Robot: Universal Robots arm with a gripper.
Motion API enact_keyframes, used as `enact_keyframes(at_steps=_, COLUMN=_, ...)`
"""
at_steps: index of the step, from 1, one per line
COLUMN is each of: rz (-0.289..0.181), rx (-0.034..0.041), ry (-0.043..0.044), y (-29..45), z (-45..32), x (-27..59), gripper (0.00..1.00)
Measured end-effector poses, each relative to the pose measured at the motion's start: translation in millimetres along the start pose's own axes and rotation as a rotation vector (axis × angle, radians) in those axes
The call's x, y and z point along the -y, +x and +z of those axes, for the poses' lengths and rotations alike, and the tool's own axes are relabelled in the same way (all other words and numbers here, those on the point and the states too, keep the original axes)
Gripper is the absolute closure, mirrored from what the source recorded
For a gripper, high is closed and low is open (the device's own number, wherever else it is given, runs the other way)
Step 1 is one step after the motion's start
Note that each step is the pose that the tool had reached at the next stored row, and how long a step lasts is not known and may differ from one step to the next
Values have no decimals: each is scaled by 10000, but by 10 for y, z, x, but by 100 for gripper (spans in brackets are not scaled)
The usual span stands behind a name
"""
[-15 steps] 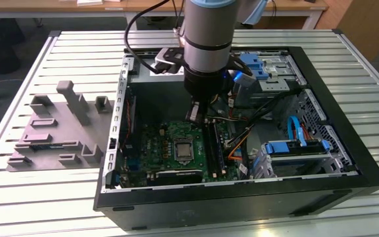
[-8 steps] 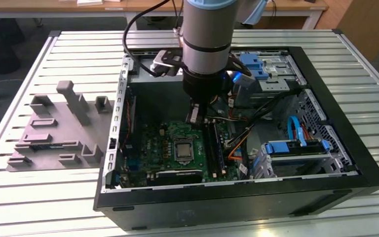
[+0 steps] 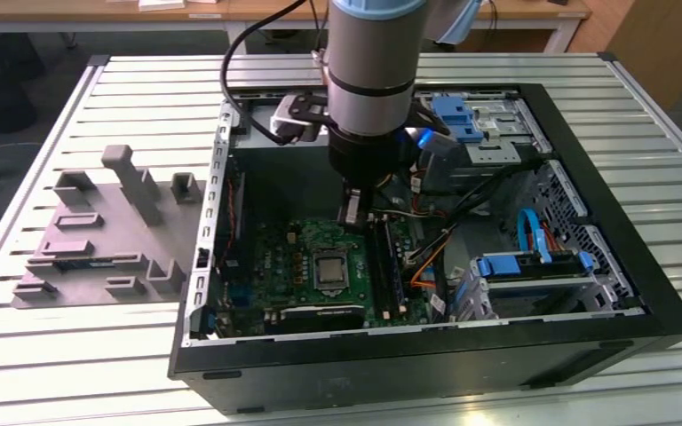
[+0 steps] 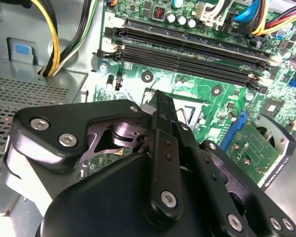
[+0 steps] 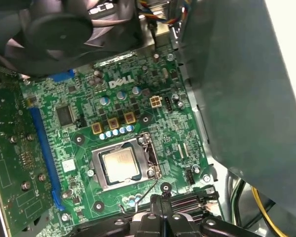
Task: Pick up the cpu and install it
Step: 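Install the first cpu locking lever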
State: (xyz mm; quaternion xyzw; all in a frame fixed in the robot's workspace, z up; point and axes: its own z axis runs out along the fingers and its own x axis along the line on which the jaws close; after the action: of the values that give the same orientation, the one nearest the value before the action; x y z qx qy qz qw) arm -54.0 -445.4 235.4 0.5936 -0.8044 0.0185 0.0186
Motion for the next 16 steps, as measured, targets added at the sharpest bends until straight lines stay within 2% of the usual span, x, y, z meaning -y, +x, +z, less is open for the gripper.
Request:
enact_keyframes(at_steps=4, rz=-205, rx=1, ry=11, y=22, z=3, x=-9, gripper=89)
enact_keyframes(at_steps=8, rz=-644, rx=1, ry=32, y=28, z=15, x=-12, gripper=89)
enact_keyframes(at_steps=13, rz=-754, rx=4, ry=38, y=101, z=23, x=-14, gripper=89)
enact_keyframes(at_steps=16, rz=-949, rx=7, ry=49, y=113, z=31, x=-12, gripper=89)
